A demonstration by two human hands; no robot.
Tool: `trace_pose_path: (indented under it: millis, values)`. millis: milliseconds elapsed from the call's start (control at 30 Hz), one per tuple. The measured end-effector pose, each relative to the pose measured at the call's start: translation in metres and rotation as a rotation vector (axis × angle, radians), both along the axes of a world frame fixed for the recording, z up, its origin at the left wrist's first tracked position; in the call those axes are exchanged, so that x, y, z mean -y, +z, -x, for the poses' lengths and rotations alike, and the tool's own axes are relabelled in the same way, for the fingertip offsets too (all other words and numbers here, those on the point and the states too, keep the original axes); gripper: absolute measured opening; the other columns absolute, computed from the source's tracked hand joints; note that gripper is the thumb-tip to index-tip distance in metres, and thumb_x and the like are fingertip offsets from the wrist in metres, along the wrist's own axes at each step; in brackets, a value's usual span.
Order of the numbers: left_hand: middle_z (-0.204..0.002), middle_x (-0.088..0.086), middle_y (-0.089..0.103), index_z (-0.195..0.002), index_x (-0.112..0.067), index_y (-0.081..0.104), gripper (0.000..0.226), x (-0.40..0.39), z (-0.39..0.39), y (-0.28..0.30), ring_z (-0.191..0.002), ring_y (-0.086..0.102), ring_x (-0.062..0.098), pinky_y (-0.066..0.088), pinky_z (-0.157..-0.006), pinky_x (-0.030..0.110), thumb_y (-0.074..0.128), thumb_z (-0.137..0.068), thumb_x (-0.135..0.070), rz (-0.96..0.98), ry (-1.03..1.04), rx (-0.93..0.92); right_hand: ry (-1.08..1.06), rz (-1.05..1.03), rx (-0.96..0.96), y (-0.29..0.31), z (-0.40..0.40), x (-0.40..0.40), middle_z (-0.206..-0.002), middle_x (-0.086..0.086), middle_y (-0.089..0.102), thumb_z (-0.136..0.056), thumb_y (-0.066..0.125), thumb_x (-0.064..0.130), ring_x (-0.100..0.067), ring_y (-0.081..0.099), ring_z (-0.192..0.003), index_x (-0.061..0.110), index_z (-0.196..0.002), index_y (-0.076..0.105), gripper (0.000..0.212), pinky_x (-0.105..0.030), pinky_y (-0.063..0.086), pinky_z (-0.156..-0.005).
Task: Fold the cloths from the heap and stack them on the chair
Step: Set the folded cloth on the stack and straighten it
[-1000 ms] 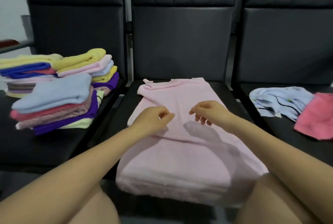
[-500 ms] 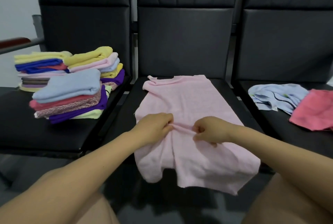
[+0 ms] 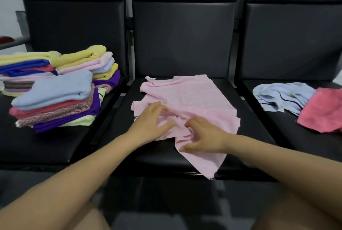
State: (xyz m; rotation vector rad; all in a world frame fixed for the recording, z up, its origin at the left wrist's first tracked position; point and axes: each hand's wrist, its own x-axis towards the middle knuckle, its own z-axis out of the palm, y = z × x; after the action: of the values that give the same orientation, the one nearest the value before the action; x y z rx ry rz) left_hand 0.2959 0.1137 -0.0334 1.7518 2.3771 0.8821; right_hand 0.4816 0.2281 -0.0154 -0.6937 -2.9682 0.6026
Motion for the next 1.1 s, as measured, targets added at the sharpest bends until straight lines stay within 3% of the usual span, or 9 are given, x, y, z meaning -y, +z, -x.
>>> trace_pose_path:
  millis: [100, 267, 467, 600, 667, 733, 800, 933, 1100]
  values:
    - [-0.149, -0.008, 0.035, -0.114, -0.037, 0.062, 0.065, 0.013, 0.007, -0.01, -0.139, 0.027, 0.009, 0.034, -0.109, 0.038, 0.046, -0.065, -0.078, 0.106, -0.135, -0.097, -0.004, 0.004, -0.064, -0.006, -0.003, -0.006, -0.125, 0.008, 0.048, -0.08, 0.071, 0.052, -0.011, 0.042, -0.116, 0.021, -0.119, 0.055, 0.052, -0.027, 0.038, -0.095]
    - [-0.119, -0.008, 0.059, -0.09, -0.023, 0.072, 0.044, 0.017, 0.016, -0.019, -0.113, 0.046, 0.004, 0.046, -0.094, 0.037, 0.049, -0.079, -0.058, -0.074, -0.174, -0.079, 0.04, -0.001, -0.158, -0.005, -0.003, -0.016, -0.101, 0.006, 0.057, -0.087, 0.066, 0.02, -0.015, 0.053, -0.1, 0.019, -0.098, 0.068, 0.011, -0.025, 0.041, -0.087]
    - [-0.085, -0.01, 0.048, -0.081, -0.016, 0.058, 0.029, 0.008, -0.002, 0.011, -0.083, 0.046, 0.011, 0.044, -0.076, 0.035, 0.04, -0.097, -0.031, -0.312, 0.036, 0.021, -0.163, 0.465, -0.292, 0.016, 0.003, -0.025, -0.069, 0.007, 0.054, -0.094, 0.051, 0.007, -0.007, 0.045, -0.057, 0.022, -0.085, 0.057, 0.018, -0.012, 0.035, -0.049]
    - [-0.08, 0.004, 0.056, -0.085, -0.02, 0.052, 0.027, -0.001, 0.006, 0.026, -0.068, 0.053, 0.008, 0.039, -0.062, 0.018, 0.033, -0.103, -0.022, -0.241, 0.219, 0.342, -0.362, 0.646, -0.499, 0.024, 0.011, -0.03, -0.085, 0.006, 0.058, -0.098, 0.051, 0.022, -0.014, 0.053, -0.085, 0.015, -0.088, 0.06, 0.015, -0.016, 0.041, -0.066]
    - [-0.081, 0.003, 0.056, -0.087, -0.012, 0.052, 0.028, -0.003, 0.018, 0.027, -0.079, 0.053, 0.018, 0.037, -0.063, 0.026, 0.036, -0.102, -0.028, -0.147, 0.246, 0.257, -0.309, 0.558, -0.481, 0.027, 0.008, -0.034, -0.086, 0.007, 0.058, -0.093, 0.056, 0.044, -0.014, 0.052, -0.086, 0.009, -0.093, 0.06, 0.035, -0.022, 0.041, -0.073]
    - [-0.073, 0.001, 0.052, -0.077, -0.011, 0.048, 0.037, -0.005, 0.023, 0.026, -0.074, 0.05, 0.02, 0.034, -0.061, 0.031, 0.044, -0.099, -0.041, -0.014, 0.181, 0.118, -0.239, 0.426, -0.359, 0.03, 0.003, -0.035, -0.072, 0.006, 0.054, -0.08, 0.068, 0.055, -0.014, 0.052, -0.064, 0.015, -0.094, 0.057, 0.044, -0.026, 0.043, -0.06]
    - [-0.065, -0.003, 0.046, -0.069, -0.014, 0.042, 0.047, -0.008, 0.021, 0.025, -0.066, 0.045, 0.016, 0.031, -0.058, 0.031, 0.052, -0.092, -0.054, 0.101, 0.147, 0.042, -0.186, 0.326, -0.237, 0.029, 0.002, -0.035, -0.066, 0.007, 0.052, -0.076, 0.074, 0.051, -0.01, 0.049, -0.048, 0.019, -0.091, 0.057, 0.04, -0.024, 0.042, -0.051]
    - [-0.057, -0.003, 0.036, -0.061, -0.017, 0.032, 0.049, -0.013, 0.029, 0.019, -0.056, 0.036, 0.011, 0.027, -0.055, 0.029, 0.053, -0.093, -0.048, 0.105, 0.087, -0.018, -0.09, 0.153, -0.262, 0.02, 0.003, -0.051, -0.069, 0.009, 0.055, -0.09, 0.062, 0.029, -0.009, 0.05, -0.067, 0.019, -0.072, 0.06, 0.02, -0.026, 0.04, -0.067]
    - [-0.06, -0.007, 0.038, -0.062, -0.01, 0.042, 0.051, -0.013, 0.056, 0.017, -0.059, 0.036, 0.009, 0.031, -0.061, 0.032, 0.05, -0.092, -0.05, 0.049, 0.014, 0.261, -0.146, 0.056, -0.173, 0.013, -0.001, -0.075, -0.078, 0.008, 0.061, -0.094, 0.056, 0.022, -0.008, 0.052, -0.073, 0.017, -0.082, 0.065, 0.016, -0.014, 0.038, -0.064]
